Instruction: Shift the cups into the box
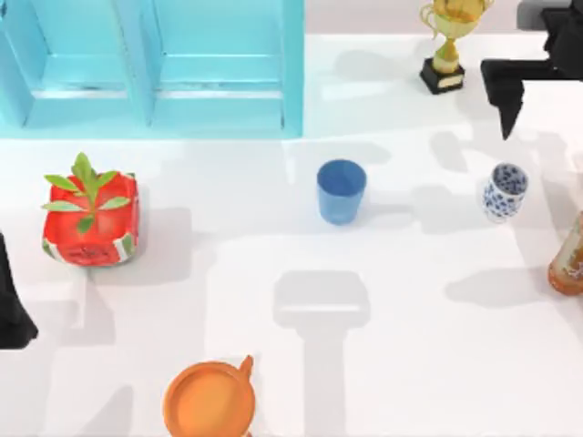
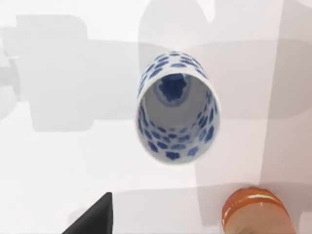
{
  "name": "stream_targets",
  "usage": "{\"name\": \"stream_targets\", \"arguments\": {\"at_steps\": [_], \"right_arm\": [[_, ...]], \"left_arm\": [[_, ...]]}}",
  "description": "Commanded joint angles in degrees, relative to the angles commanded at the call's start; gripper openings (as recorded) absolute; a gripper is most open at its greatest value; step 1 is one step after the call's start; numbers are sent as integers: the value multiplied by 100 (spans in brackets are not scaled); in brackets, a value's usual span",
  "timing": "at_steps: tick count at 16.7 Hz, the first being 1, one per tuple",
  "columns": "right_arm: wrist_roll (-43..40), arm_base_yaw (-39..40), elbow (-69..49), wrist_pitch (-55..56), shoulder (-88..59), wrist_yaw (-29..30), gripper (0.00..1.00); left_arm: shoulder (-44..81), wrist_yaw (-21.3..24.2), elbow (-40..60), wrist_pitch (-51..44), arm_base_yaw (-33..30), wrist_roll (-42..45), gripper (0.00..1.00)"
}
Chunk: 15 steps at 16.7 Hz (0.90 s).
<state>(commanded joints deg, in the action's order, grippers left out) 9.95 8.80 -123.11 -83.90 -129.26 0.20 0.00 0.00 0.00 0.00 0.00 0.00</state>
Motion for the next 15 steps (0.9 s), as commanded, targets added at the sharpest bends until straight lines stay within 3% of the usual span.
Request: {"name": "stream_targets", "arguments": {"at_steps": [6,15], "right_arm": [[30,12,56,101,-67,0,100],[129,125,1659,1961,-320,4,100]], "left_arm": [[0,0,0,0,0,0,100],[0,0,0,0,0,0,100]]}}
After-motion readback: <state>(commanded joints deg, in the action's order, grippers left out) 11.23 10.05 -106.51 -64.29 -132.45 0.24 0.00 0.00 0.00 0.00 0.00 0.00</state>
